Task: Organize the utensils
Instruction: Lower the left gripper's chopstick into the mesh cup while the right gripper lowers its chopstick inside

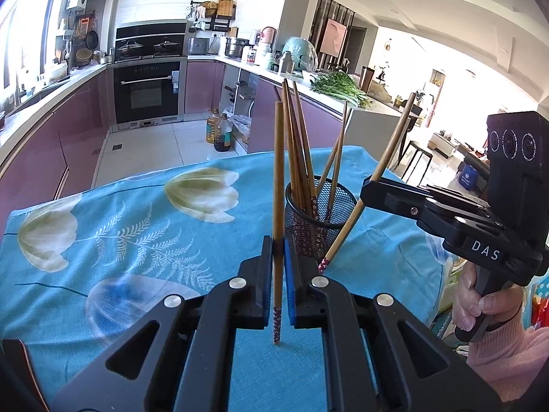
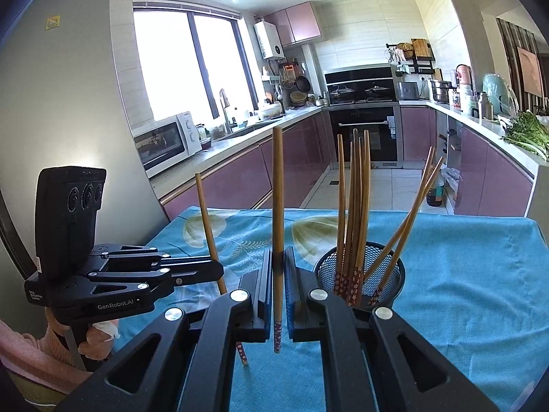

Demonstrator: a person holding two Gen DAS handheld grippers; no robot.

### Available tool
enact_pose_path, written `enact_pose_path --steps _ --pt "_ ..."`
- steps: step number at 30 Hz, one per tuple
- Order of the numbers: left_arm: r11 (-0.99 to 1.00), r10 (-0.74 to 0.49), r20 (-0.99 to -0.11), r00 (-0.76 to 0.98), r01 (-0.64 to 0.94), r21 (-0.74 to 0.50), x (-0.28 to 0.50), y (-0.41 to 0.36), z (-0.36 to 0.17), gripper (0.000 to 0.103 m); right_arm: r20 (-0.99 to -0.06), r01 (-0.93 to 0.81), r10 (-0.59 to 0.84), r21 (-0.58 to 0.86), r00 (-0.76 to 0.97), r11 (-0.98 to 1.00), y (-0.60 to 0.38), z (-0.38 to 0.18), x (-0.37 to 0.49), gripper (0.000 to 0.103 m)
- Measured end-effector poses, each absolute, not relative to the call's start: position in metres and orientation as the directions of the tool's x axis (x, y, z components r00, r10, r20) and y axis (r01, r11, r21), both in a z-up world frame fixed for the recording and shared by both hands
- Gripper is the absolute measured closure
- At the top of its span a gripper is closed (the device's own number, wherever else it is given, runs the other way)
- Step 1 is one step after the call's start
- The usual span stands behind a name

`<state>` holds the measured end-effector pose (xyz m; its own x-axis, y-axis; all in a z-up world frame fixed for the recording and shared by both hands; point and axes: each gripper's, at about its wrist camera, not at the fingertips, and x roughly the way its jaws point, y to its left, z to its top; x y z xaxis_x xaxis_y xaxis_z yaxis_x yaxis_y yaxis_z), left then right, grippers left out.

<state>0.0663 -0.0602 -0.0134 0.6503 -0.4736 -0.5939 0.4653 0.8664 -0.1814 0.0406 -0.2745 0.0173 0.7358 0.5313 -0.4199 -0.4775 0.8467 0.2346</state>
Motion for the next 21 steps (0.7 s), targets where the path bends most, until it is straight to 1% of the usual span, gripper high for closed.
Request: enact_pose_path --steps 21 --pt "0.857 -0.490 -0.578 0.653 0.483 -0.181 0.074 -0.061 0.002 0.095 -0.406 -0.471 0.527 0.237 0.747 0.850 -0.279 0.028 0.044 0.097"
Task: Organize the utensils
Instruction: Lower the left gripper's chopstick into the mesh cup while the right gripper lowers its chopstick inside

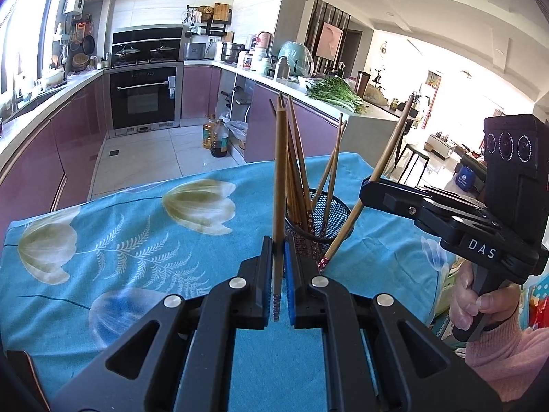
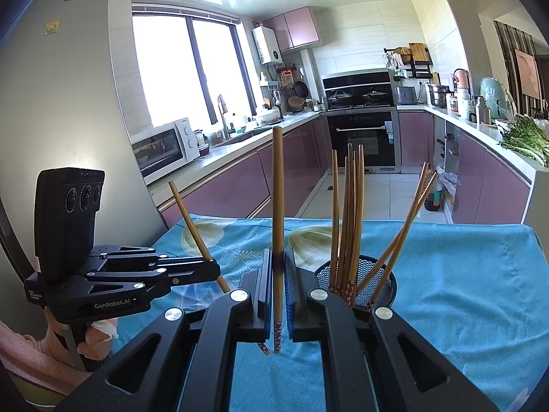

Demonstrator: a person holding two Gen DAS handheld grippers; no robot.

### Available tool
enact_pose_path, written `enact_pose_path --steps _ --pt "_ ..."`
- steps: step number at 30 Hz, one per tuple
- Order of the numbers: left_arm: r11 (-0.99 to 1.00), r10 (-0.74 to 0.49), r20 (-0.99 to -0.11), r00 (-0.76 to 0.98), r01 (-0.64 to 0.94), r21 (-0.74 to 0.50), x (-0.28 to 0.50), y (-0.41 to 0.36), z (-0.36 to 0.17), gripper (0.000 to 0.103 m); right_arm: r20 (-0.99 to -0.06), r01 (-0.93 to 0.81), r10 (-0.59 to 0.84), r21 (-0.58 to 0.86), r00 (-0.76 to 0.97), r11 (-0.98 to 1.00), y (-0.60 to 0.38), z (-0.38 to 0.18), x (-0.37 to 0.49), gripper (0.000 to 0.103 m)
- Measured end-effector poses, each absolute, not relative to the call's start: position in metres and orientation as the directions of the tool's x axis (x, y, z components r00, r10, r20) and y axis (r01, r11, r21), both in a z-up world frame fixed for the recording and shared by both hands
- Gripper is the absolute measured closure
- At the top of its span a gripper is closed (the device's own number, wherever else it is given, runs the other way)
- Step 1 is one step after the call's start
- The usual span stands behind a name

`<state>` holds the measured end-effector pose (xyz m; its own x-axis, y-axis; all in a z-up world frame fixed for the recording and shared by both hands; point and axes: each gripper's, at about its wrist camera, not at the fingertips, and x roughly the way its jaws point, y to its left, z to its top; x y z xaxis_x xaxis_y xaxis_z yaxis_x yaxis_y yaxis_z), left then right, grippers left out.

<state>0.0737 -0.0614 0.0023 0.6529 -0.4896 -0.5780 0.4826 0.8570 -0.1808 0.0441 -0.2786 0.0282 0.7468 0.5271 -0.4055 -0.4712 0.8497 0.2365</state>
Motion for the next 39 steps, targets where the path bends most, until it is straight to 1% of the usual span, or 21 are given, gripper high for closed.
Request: enact_pose_path --steps 25,39 --pt "0.839 -0.517 -0.553 0.654 0.517 -0.173 0.075 -0.069 0.027 0.095 -0.384 -0.485 0.537 0.231 0.751 0.843 -0.286 0.041 0.050 0.097" --pt "0.830 -0.529 -0.528 0.664 0.536 -0.158 0.075 -0.073 0.046 0.095 -0.351 -0.497 0.546 0.224 0.761 0.838 -0.295 0.052 0.051 0.097"
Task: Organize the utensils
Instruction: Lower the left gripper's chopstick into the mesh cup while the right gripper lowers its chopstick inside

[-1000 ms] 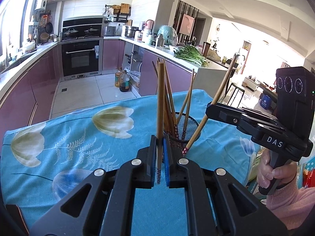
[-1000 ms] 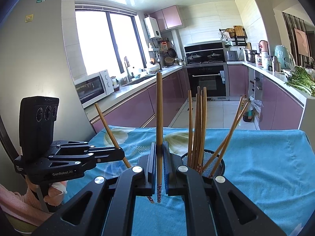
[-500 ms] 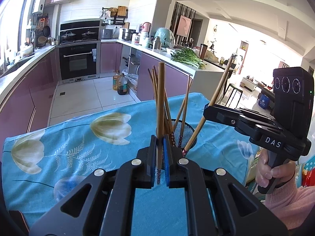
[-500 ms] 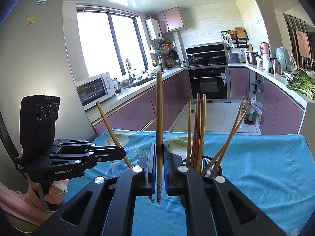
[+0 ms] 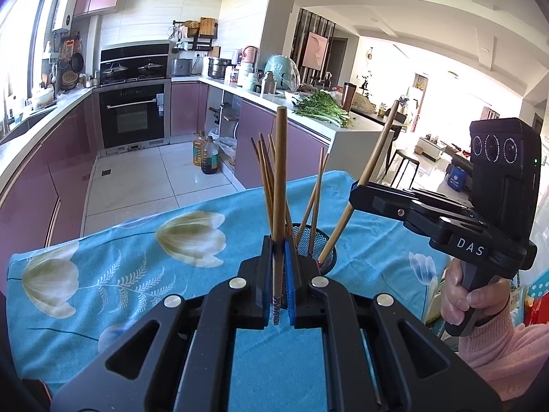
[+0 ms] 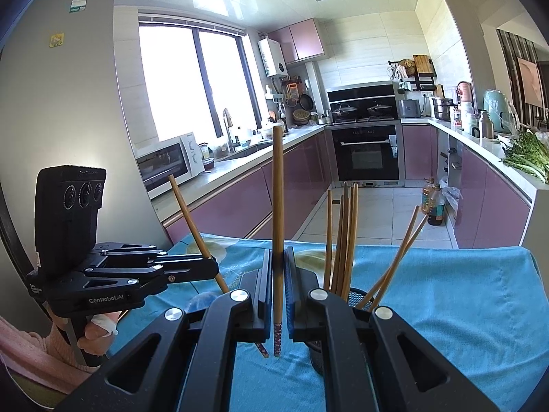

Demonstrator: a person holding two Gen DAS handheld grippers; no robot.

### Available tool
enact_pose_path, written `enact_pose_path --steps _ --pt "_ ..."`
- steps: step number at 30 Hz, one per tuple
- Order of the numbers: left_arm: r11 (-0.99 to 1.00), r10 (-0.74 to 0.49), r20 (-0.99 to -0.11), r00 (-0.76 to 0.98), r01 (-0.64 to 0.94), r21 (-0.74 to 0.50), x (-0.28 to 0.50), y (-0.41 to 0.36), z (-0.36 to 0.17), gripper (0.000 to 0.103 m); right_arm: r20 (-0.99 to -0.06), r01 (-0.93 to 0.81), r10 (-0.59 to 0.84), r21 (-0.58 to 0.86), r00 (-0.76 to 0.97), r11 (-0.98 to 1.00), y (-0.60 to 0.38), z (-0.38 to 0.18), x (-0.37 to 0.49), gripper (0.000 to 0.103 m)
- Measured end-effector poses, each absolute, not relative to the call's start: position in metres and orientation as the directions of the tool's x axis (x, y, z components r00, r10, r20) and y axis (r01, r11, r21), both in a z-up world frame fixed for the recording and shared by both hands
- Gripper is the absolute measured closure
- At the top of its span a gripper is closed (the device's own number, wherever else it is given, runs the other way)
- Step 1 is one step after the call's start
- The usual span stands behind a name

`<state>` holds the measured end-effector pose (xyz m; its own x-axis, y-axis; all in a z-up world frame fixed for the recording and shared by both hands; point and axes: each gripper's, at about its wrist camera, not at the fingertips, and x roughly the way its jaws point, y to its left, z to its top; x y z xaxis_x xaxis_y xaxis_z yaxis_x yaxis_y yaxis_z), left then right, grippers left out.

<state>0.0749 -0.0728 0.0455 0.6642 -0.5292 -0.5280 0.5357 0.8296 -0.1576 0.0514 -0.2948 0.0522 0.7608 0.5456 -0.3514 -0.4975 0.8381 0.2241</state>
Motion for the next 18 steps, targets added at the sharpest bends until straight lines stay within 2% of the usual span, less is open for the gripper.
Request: enact_pose_path --steps 18 --pt "0.813 -0.554 -0.473 0.685 0.568 -0.130 0.073 -0.088 0.078 0.095 -0.314 -0.488 0.525 0.194 0.791 0.851 -0.301 0.067 0.053 0.097"
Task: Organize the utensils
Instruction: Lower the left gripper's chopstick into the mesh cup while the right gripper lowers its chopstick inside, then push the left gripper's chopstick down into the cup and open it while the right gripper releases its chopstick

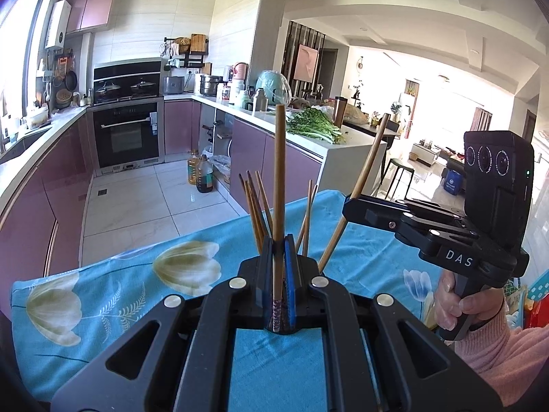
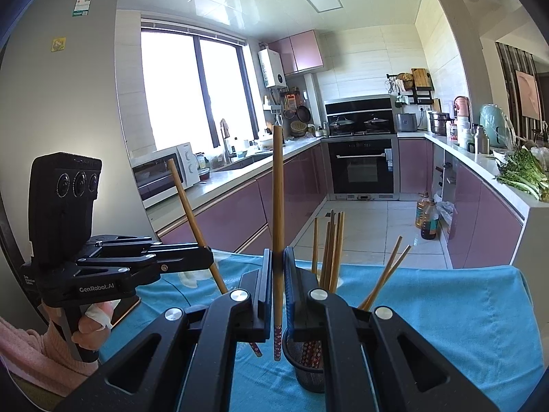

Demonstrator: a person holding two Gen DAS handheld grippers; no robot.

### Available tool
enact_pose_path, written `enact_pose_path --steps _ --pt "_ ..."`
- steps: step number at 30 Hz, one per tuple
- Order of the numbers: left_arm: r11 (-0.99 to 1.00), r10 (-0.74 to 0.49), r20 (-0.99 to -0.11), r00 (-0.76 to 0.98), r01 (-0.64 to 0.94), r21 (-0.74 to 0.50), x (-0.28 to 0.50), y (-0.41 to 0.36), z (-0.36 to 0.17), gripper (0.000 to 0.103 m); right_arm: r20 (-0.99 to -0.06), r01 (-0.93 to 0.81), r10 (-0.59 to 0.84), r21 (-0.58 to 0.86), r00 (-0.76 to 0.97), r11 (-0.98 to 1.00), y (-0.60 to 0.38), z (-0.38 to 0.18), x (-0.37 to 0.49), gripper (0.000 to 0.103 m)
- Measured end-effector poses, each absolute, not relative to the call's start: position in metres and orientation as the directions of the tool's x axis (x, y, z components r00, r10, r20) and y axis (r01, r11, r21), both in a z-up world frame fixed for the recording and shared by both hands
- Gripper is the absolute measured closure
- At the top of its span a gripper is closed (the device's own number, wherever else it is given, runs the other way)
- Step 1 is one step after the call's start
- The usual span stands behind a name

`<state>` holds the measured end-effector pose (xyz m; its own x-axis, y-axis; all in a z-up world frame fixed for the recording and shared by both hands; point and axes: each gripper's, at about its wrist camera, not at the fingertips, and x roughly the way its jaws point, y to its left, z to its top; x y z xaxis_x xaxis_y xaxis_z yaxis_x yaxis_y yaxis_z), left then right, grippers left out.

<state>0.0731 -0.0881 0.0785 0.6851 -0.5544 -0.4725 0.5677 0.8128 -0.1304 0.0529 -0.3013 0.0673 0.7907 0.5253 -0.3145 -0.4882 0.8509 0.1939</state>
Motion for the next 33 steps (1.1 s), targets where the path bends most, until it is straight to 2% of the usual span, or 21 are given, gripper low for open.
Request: enact_pose_path --steps 15,33 --pt "0.794 -0.585 -0.430 0.688 0.594 -0.130 0.075 -0.099 0.101 0.095 -0.303 -0.480 0.511 0.175 0.805 0.860 -0.302 0.073 0.054 0.097" --pt "0.792 -0.585 -0.442 0.680 0.596 -0.131 0.083 -0.109 0.100 0.095 -0.319 -0.468 0.503 0.185 0.803 0.864 -0.302 0.071 0.066 0.097"
